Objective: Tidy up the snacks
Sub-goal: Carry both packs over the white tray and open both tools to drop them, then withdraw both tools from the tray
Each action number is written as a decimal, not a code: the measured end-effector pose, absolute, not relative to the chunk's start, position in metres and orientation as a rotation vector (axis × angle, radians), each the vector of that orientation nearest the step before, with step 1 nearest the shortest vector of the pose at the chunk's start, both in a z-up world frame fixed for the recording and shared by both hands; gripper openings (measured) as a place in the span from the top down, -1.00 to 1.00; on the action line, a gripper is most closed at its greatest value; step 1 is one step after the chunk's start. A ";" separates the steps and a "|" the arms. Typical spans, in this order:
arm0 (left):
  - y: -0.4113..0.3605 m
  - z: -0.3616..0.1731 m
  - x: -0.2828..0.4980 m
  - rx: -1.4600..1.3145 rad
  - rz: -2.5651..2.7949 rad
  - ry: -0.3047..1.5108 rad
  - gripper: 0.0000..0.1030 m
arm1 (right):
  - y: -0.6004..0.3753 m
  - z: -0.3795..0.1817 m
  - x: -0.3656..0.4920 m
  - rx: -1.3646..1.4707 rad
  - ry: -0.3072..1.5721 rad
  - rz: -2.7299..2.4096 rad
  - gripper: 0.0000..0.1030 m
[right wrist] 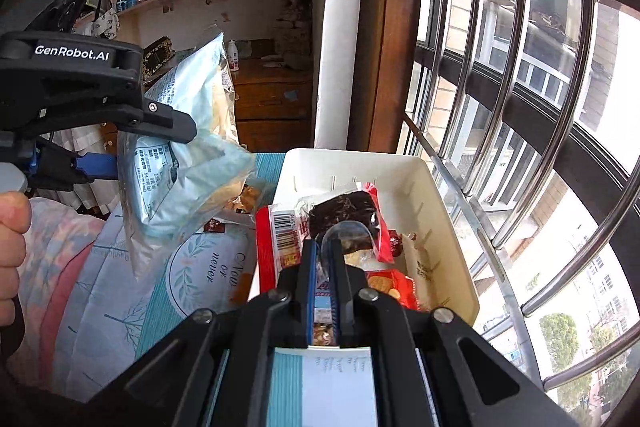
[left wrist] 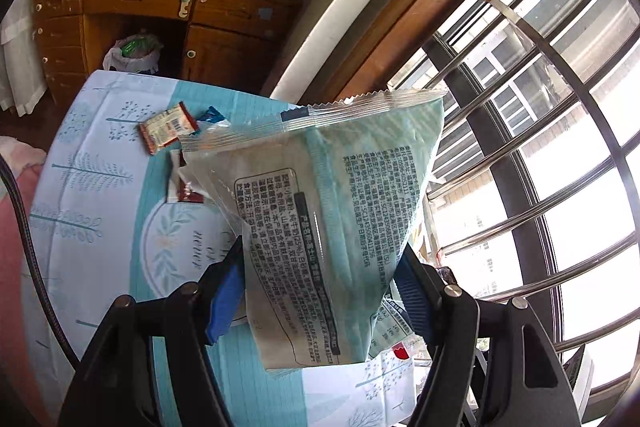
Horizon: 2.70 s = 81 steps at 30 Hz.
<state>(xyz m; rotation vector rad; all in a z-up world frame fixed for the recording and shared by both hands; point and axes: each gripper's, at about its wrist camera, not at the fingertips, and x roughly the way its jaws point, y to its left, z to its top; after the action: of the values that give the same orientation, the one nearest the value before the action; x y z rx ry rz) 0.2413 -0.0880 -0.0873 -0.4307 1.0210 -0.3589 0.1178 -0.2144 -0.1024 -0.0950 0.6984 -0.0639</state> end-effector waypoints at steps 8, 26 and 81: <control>-0.151 -0.093 0.261 -0.371 -0.350 1.034 -0.32 | -0.271 -0.102 0.130 -0.117 0.708 -0.050 0.89; -0.197 -0.124 0.318 -0.311 -0.251 1.120 -0.69 | -0.319 -0.114 0.177 -0.137 0.739 -0.018 0.88; 0.103 -0.088 0.215 -0.119 -0.348 1.065 -0.69 | -0.144 -0.122 0.132 0.411 0.962 -0.099 0.24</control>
<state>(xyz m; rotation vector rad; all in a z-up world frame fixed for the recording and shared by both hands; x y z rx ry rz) 0.2148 0.1031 -0.0876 -0.1190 1.0651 -0.3483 0.1325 -0.1440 -0.1220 0.4111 0.9619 -0.0989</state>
